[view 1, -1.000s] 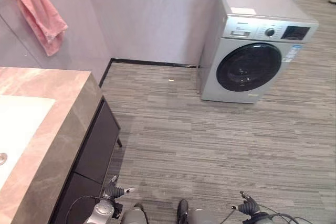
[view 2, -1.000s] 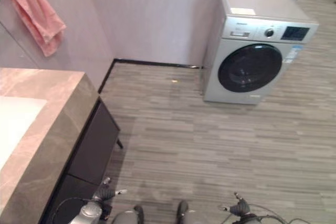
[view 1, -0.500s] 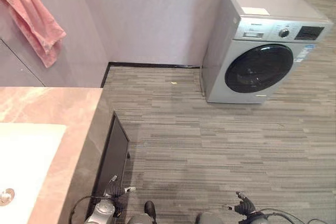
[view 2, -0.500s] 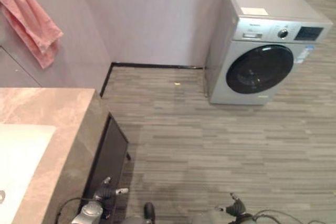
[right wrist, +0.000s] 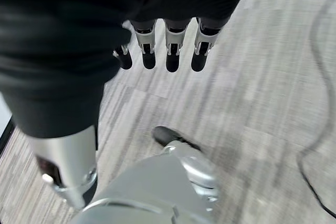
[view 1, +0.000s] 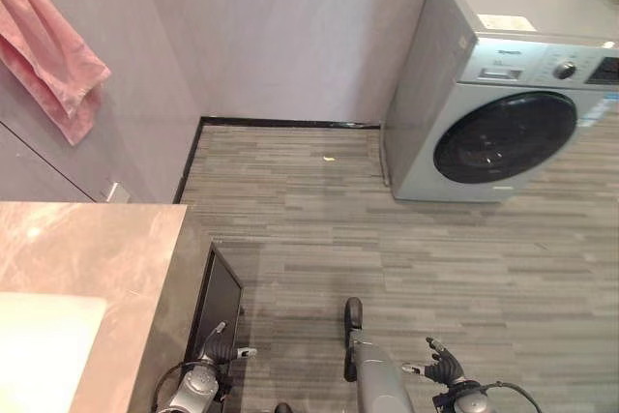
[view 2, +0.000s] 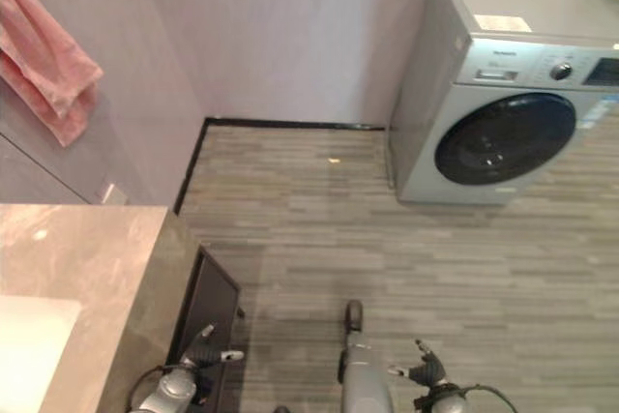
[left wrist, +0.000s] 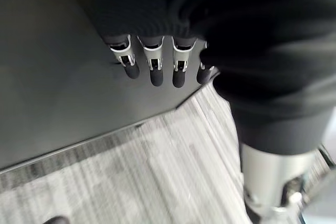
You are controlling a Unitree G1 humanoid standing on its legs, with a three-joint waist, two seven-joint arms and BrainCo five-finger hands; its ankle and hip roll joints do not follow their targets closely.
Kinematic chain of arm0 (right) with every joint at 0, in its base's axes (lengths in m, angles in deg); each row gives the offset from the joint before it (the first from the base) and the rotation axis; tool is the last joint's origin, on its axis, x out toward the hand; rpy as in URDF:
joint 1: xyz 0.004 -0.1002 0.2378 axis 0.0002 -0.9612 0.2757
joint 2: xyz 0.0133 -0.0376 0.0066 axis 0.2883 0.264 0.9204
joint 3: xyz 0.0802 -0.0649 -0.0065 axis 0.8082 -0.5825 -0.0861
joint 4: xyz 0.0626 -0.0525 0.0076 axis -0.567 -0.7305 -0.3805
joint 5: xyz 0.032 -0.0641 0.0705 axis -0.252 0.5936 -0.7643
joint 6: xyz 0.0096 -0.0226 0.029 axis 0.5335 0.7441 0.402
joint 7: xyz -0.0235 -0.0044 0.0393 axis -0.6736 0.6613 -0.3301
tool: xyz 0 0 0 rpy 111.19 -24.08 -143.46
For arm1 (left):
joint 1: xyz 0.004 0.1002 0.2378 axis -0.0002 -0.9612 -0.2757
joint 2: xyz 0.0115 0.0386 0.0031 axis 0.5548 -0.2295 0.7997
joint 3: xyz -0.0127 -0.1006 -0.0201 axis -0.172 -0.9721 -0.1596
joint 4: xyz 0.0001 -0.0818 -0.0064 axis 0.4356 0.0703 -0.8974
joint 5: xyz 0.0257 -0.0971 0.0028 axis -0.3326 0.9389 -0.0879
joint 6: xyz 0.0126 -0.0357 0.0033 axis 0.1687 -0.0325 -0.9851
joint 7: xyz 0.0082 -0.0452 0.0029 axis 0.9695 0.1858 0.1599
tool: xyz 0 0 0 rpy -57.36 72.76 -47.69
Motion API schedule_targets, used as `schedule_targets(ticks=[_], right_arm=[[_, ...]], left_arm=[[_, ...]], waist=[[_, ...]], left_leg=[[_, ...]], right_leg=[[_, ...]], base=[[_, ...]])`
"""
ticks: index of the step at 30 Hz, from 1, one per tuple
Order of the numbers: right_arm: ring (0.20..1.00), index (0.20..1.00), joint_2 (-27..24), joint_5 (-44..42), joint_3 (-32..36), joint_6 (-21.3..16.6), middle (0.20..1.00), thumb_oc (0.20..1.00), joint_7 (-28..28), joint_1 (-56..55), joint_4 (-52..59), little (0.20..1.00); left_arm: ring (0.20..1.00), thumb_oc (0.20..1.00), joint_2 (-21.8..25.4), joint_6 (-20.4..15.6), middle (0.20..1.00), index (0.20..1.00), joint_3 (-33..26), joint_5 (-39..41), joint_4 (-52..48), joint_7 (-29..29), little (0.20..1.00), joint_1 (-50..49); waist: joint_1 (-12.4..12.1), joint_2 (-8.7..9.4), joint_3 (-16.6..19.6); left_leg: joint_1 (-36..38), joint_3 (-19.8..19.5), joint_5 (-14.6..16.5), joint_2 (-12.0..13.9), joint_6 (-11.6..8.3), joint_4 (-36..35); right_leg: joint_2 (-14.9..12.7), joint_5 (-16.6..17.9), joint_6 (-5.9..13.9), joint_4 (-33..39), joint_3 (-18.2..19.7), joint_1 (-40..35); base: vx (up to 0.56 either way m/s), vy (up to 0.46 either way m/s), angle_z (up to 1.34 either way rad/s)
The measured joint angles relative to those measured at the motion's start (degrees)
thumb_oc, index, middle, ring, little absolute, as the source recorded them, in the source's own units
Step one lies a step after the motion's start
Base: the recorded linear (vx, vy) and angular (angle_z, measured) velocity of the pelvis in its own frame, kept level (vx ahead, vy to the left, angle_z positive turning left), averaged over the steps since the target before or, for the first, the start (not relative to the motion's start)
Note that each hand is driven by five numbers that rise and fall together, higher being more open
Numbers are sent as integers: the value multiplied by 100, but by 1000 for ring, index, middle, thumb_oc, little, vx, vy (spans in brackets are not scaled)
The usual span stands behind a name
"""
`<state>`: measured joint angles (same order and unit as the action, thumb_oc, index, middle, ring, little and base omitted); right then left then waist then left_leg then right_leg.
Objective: Put brush and paste in cup on sink, flatten towel.
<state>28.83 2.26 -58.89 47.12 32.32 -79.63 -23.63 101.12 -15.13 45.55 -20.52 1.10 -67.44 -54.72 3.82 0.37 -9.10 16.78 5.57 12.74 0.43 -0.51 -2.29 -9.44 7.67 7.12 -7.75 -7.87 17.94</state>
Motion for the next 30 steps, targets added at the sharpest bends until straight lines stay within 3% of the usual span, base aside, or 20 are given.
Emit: schedule_targets(ticks=[1, 2, 3, 5, 6, 9, 10, 12, 13, 15, 17, 18, 19, 21, 22, 23, 25, 27, 29, 30], right_arm=[[1000, 1000, -68, 0, -5, 14, 1000, 1000, 19, 2, -55, 1000], [1000, 1000, -129, 0, -4, 23, 1000, 1000, 41, 2, -58, 1000], [1000, 1000, -169, 1, -3, 25, 1000, 1000, 71, 91, -70, 1000], [1000, 1000, -249, 0, -13, 27, 1000, 1000, 80, 441, -76, 1000], [1000, 1000, -285, 0, -22, 16, 1000, 1000, 78, 475, -57, 1000], [1000, 1000, -354, -1, -26, 11, 1000, 1000, 92, 500, 38, 1000], [1000, 1000, -361, -2, -28, 4, 1000, 1000, 97, 460, 100, 1000], [1000, 1000, -364, -6, -29, 1, 1000, 1000, 96, 447, 112, 1000], [1000, 1000, -374, -6, -37, -8, 1000, 1000, 88, 375, 117, 1000], [1000, 1000, -367, -6, -132, -4, 1000, 1000, 73, 337, 99, 1000], [1000, 1000, -412, -6, -136, -10, 1000, 1000, 63, 261, 177, 1000], [1000, 1000, -418, -6, -138, 1, 1000, 1000, 59, 194, 175, 1000], [1000, 1000, -409, -1, -142, 12, 1000, 1000, 64, 181, 176, 1000], [1000, 1000, -404, 45, -156, 11, 1000, 1000, 66, 176, 166, 1000], [1000, 1000, -399, 50, -156, 9, 1000, 1000, 63, 167, 179, 1000], [1000, 1000, -396, 64, -171, 10, 1000, 1000, 67, 152, 183, 1000], [1000, 1000, -429, 120, -261, 14, 1000, 1000, 68, 20, 293, 1000], [1000, 1000, -427, 135, -280, 13, 1000, 1000, 72, 4, 323, 1000], [1000, 1000, -401, 161, -292, 14, 1000, 1000, 73, 76, 236, 1000], [1000, 1000, -396, 163, -291, 15, 1000, 1000, 76, 70, 229, 1000]], left_arm=[[1000, 1000, -48, 4, 1000, 1000, 4, 5, 55, 2, 1000, -42], [1000, 1000, -70, 4, 1000, 1000, 19, 7, 107, 2, 1000, -5], [1000, 1000, -75, 3, 1000, 1000, -1, 7, 111, 10, 1000, 16], [1000, 1000, -101, 4, 1000, 1000, -193, 59, 280, 49, 1000, 77], [1000, 1000, -90, 4, 1000, 1000, -220, 69, 305, 62, 1000, 100], [1000, 1000, -66, -13, 1000, 1000, -249, 104, 302, 69, 1000, 163], [1000, 1000, -47, -2, 1000, 1000, -257, 110, 338, 71, 1000, 223], [1000, 1000, -34, 5, 1000, 1000, -257, 120, 337, 68, 1000, 192], [1000, 1000, -16, 15, 1000, 1000, -256, 123, 342, 75, 1000, 290], [1000, 1000, 42, 11, 1000, 1000, -250, 126, 311, 85, 1000, 355], [1000, 1000, 45, 12, 1000, 1000, -235, 123, 254, 82, 1000, 356], [1000, 1000, 32, 6, 1000, 1000, -219, 124, 219, 98, 1000, 416], [1000, 1000, 36, 0, 1000, 1000, -231, 122, 135, 118, 1000, 408], [1000, 1000, 40, 22, 1000, 1000, -241, 121, 128, 121, 1000, 313], [1000, 1000, 38, 24, 1000, 1000, -233, 118, 160, 122, 1000, 277], [1000, 1000, 33, 40, 1000, 1000, -230, 117, 187, 121, 1000, 268], [1000, 1000, 36, 56, 1000, 1000, -224, 110, 174, 116, 1000, 263], [1000, 1000, 41, 54, 1000, 1000, -225, 104, 110, 115, 1000, 245], [1000, 1000, 9, 55, 1000, 1000, -243, 97, 231, 114, 1000, 218], [1000, 1000, 22, 55, 1000, 1000, -236, 97, 233, 115, 1000, 195]], waist=[[24, -150, 95], [14, -244, 171], [-4, -304, 189], [27, -321, 215], [12, -270, 258], [-3, -153, 360], [3, -6, 346], [-69, 100, 351], [-141, 246, 260], [-181, 424, 154], [-162, 418, 96], [-166, 412, 55], [-238, 332, -26], [-338, 124, -107], [-322, 85, -116], [-328, 32, -132], [-289, 22, -139], [-324, 13, -104], [-315, -36, -17], [-324, -63, 5]], left_leg=[[14, -60, 36, 209, -74, 40], [-48, -53, -37, 321, -159, 164], [-86, -34, -143, 390, -250, 287], [-214, -375, -459, 702, -566, 826], [-236, -434, -628, 762, -695, 966], [-494, -723, -1030, 956, -1093, 1442], [-939, -823, -1293, 986, -1224, 2223], [-1287, -903, -1753, 989, -1240, 2875], [-1826, -905, -2200, 968, -1292, 3773], [-2288, -479, -1699, 978, -1068, 4029], [-2846, -52, -1462, 863, -934, 3565], [-2902, 116, -1373, 774, -848, 2863], [-3034, 370, -1365, 675, -783, 1782], [-3051, 426, -1635, 635, -697, 556], [-3106, 528, -1761, 674, -791, 284], [-3107, 854, -1927, 785, -778, -20], [-3077, 1705, -2065, 1040, -760, -75], [-2949, 1691, -2147, 1099, -711, -15], [-2567, 1681, -2239, 1063, -565, -80], [-2402, 1692, -2435, 985, -107, -184]], right_leg=[[172, 14, -25, -139, -39, -23], [302, -9, -305, -171, -50, -49], [357, -39, -418, -194, -72, -101], [558, -297, -567, -91, -292, -421], [634, -378, -730, -147, -363, -506], [767, -719, -798, -133, -554, -649], [803, -709, -997, -18, -655, -806], [863, -822, -1182, 20, -649, -922], [841, -849, -1293, 179, -693, -1120], [793, -818, -1313, 309, -739, -1318], [771, -894, -1324, 597, -942, -1523], [772, -854, -1304, 761, -1020, -1623], [836, -862, -1122, 992, -1033, -1702], [1017, -713, -1151, 1146, -1005, -1847], [1067, -787, -1046, 1251, -1039, -1934], [1111, -776, -1079, 1260, -1094, -2023], [1145, -861, -1087, 1232, -1206, -2227], [1115, -955, -976, 1218, -1161, -2338], [1079, -1122, -747, 1212, -1102, -2527], [1011, -1261, -606, 967, -1051, -2491]], base=[[381, -181, 50], [361, -194, 34], [346, -203, 15], [315, -222, 12], [271, -239, 26], [231, -249, 26], [195, -267, 30], [214, -282, 14], [164, -168, 13], [151, -83, 16], [259, -12, 37], [254, 51, 38], [269, 63, 16], [302, 78, -15], [465, 116, -5], [308, 85, 14], [264, 95, 26], [325, 120, 1], [286, 109, -11], [386, 166, -4]])
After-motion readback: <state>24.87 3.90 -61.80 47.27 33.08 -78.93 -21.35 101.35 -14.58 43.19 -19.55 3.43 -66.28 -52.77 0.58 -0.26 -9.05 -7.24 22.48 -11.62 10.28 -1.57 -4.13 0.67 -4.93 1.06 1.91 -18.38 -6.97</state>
